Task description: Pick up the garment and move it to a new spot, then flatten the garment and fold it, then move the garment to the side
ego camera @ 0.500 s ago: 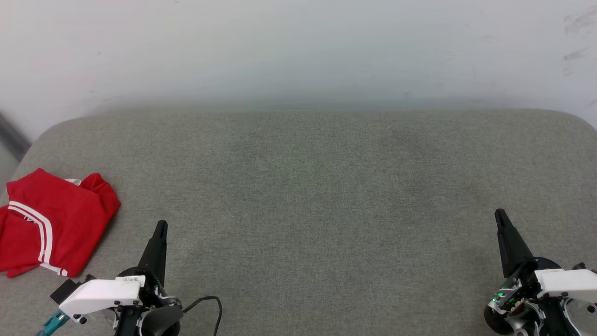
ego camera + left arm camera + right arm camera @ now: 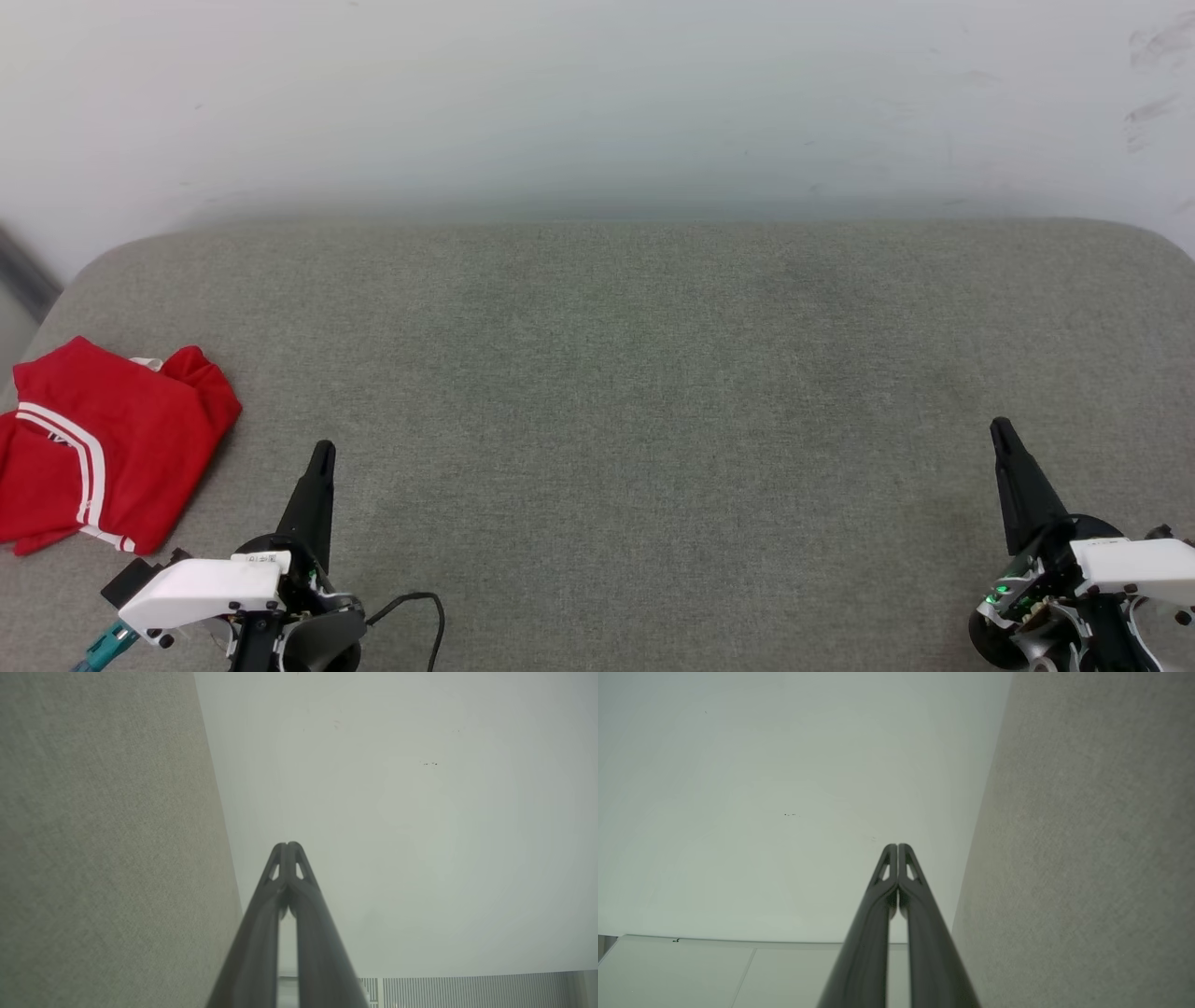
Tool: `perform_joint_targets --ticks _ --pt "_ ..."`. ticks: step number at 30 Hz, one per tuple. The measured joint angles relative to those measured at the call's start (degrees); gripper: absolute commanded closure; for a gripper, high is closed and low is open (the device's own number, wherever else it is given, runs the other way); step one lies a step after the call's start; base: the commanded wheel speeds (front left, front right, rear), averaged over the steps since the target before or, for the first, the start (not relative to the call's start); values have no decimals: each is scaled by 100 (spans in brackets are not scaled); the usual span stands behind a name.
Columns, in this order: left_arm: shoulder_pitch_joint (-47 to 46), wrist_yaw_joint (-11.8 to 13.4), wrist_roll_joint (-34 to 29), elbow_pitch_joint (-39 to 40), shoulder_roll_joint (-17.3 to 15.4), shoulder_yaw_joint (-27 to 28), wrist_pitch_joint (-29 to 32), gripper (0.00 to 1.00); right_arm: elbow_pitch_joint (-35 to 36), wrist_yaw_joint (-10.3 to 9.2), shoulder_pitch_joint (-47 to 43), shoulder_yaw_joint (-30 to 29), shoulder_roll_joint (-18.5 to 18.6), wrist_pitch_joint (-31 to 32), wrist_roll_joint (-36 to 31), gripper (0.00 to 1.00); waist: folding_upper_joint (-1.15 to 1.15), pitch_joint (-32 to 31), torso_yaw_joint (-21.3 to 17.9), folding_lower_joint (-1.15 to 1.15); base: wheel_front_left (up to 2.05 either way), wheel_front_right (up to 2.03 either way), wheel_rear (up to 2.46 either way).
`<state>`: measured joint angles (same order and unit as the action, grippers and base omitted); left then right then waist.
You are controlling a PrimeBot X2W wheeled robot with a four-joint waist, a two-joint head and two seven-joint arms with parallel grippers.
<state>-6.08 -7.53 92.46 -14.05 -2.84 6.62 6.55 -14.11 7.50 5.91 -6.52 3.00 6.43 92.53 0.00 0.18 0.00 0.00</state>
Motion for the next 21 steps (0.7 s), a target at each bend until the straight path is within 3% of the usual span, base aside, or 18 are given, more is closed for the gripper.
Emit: perform_joint_targets --ticks 2,3,21 --pt "0 0 0 0 0 0 0 100 0 0 0 0 0 0 0 100 0 0 0 0 0 0 0" --pt "5 1 0 -11 1 -1 0 0 -9 0 -8 0 0 0 1 0 0 0 0 0 0 0 0" --pt "156 5 -325 233 -10 -517 -424 0 176 -1 -268 211 2 -367 -208 0 0 -8 8 0 0 0 0"
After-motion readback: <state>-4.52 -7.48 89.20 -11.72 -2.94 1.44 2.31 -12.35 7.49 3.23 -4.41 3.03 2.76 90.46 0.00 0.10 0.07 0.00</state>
